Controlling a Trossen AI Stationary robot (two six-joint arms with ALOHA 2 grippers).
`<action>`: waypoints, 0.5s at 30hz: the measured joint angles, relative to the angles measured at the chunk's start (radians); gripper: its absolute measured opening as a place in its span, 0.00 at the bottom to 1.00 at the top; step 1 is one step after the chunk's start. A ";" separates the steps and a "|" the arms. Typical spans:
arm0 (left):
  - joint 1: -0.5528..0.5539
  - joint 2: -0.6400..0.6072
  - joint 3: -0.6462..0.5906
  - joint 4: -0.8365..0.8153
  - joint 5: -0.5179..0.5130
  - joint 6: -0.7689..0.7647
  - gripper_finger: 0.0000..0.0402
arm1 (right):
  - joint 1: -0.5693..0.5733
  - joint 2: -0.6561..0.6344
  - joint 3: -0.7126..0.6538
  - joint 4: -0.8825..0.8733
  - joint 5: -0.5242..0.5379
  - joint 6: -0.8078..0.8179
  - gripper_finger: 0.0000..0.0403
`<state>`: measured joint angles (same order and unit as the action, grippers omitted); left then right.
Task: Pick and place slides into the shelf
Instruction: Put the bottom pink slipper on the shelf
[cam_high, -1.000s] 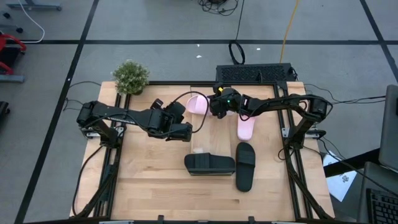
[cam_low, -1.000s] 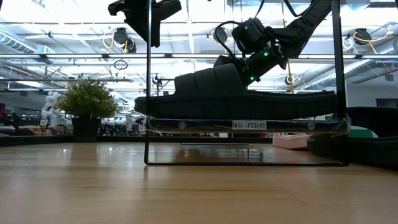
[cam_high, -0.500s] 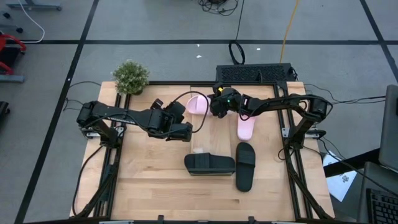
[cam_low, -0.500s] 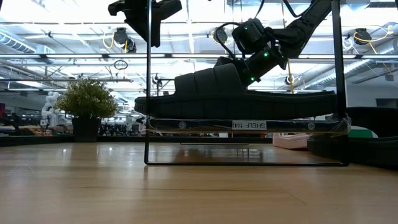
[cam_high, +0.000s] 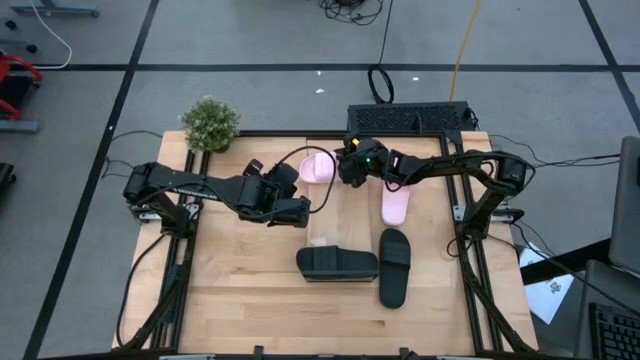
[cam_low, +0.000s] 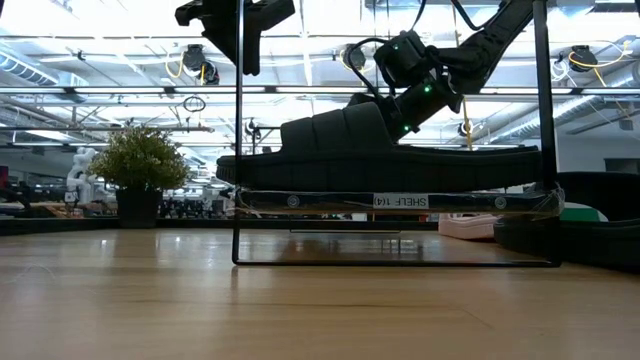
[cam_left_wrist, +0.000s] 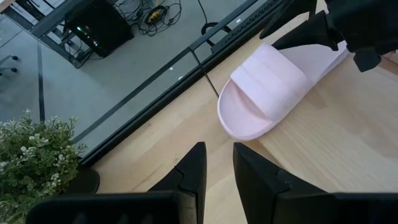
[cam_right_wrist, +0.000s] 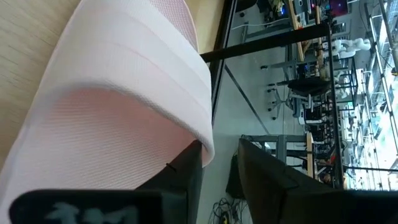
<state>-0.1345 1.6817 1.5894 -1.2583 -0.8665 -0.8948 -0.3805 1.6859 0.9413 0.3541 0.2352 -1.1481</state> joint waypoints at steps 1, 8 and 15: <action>0.000 0.000 0.000 0.000 0.000 0.000 0.19 | 0.000 0.000 0.000 0.001 0.000 -0.003 0.23; 0.000 0.000 0.000 0.006 0.000 0.001 0.19 | 0.000 0.000 0.000 0.026 0.008 -0.027 0.23; 0.000 0.000 0.000 0.007 0.000 0.001 0.19 | 0.001 0.000 0.000 0.026 0.027 -0.039 0.23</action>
<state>-0.1345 1.6817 1.5894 -1.2514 -0.8665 -0.8940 -0.3798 1.6859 0.9413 0.3804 0.2626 -1.1868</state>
